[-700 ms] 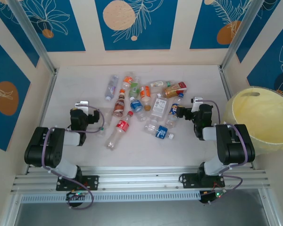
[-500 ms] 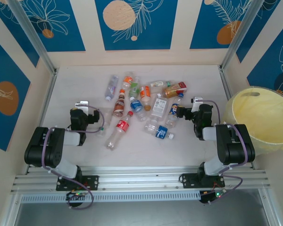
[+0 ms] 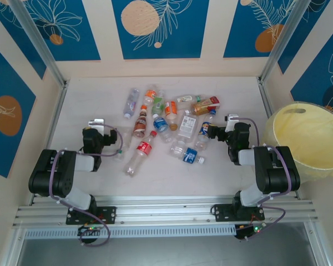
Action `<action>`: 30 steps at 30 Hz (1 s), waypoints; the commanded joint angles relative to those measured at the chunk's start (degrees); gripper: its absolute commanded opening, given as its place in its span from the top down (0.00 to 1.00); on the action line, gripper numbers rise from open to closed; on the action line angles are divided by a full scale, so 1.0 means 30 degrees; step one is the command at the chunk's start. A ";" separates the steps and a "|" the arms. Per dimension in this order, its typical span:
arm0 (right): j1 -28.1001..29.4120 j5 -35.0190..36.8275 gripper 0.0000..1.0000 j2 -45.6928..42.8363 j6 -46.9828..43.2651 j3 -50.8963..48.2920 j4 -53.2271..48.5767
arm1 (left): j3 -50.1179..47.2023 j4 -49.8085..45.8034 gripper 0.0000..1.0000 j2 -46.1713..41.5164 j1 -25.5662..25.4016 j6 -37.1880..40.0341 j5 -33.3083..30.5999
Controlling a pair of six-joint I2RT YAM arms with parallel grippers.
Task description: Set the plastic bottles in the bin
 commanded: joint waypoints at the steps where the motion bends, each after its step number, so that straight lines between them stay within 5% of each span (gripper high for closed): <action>1: -0.0150 -0.0218 0.01 -0.0214 -0.0167 0.0250 0.0585 | 0.0342 0.0165 0.00 -0.0096 0.0013 0.0188 0.0325; 13: 0.0572 -0.1248 0.01 -0.4028 -0.0379 0.3200 -0.7433 | 0.2202 -0.6750 0.00 -0.4159 0.0000 -0.0536 -0.0583; 17: 0.1516 -0.0933 0.01 -0.4310 0.1286 0.5001 -1.0588 | 0.2892 -0.9651 0.00 -0.5769 0.0011 -0.3452 -0.2159; 24: 0.4024 0.2033 0.01 -0.2449 0.5259 0.8992 -1.6339 | 0.4571 -1.5972 0.00 -0.7951 0.0055 -1.1975 -0.1656; 30: 0.5082 0.4221 0.01 0.0358 0.9143 1.2493 -2.3100 | 0.5190 -1.7495 0.00 -0.8514 0.0090 -1.3303 0.1067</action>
